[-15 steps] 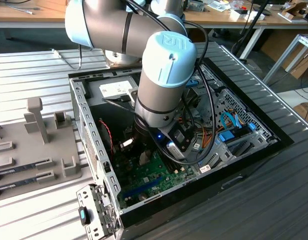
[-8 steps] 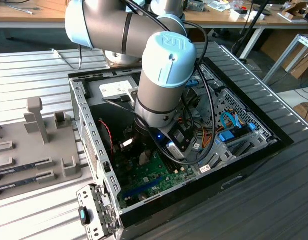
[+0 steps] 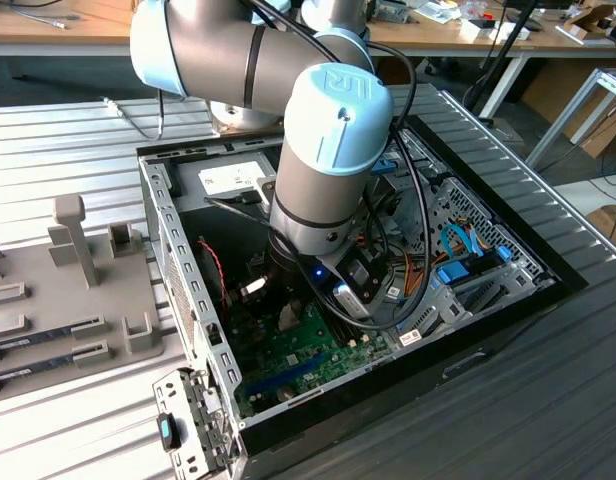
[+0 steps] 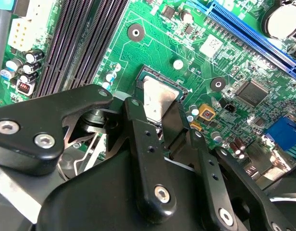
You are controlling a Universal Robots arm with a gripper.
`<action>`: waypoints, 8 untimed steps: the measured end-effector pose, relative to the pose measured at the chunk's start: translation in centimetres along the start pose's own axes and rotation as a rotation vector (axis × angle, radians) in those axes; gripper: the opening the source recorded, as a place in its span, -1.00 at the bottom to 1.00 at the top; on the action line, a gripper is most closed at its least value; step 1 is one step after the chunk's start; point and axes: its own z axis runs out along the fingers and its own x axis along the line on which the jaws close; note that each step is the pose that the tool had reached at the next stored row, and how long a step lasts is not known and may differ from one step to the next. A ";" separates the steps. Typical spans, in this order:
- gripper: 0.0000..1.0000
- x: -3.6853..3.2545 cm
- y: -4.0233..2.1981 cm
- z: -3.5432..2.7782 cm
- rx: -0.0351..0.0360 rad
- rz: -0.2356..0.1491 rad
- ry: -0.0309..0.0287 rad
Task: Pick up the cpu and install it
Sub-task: 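Place the cpu into insertion slot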
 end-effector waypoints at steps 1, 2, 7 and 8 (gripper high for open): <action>-0.20 0.00 0.00 0.00 -0.0001 0.000 0.0000; -0.20 0.00 0.00 0.00 0.0000 0.000 0.0000; -0.20 -0.01 0.01 -0.41 -0.0007 0.000 -0.0003; -0.20 -0.01 0.00 -0.52 -0.0004 0.000 -0.0001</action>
